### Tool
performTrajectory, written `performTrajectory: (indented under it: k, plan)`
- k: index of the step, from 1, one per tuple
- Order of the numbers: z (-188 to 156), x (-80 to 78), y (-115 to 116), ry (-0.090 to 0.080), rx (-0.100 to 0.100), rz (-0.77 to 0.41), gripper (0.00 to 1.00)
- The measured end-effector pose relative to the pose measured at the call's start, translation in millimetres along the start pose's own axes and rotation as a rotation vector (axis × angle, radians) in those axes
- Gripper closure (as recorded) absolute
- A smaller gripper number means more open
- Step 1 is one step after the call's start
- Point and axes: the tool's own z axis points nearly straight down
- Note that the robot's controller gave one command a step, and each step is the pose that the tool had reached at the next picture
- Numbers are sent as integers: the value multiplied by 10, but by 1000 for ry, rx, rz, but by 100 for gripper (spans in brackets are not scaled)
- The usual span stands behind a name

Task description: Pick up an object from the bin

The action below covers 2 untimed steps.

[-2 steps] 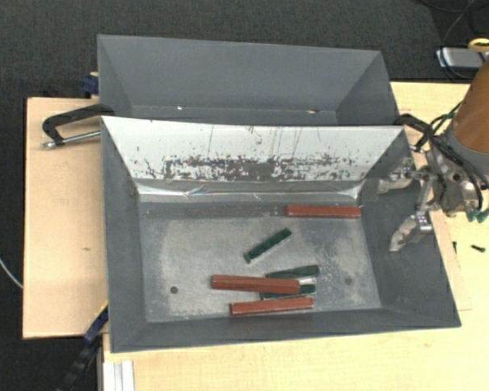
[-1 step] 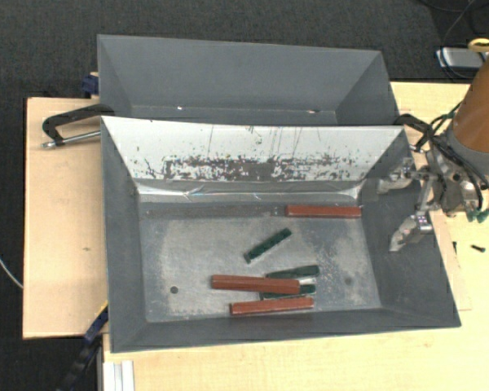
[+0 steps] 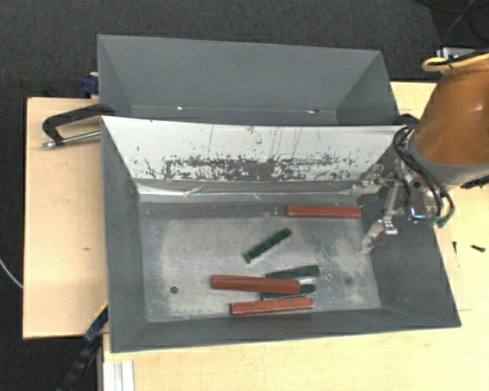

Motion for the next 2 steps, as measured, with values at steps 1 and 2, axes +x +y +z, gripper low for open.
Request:
performTrajectory:
  k: [1,2]
  plan:
    - [522,-277,266,4,-1,49,0]
    - [686,-351,443,7,-2,-46,0]
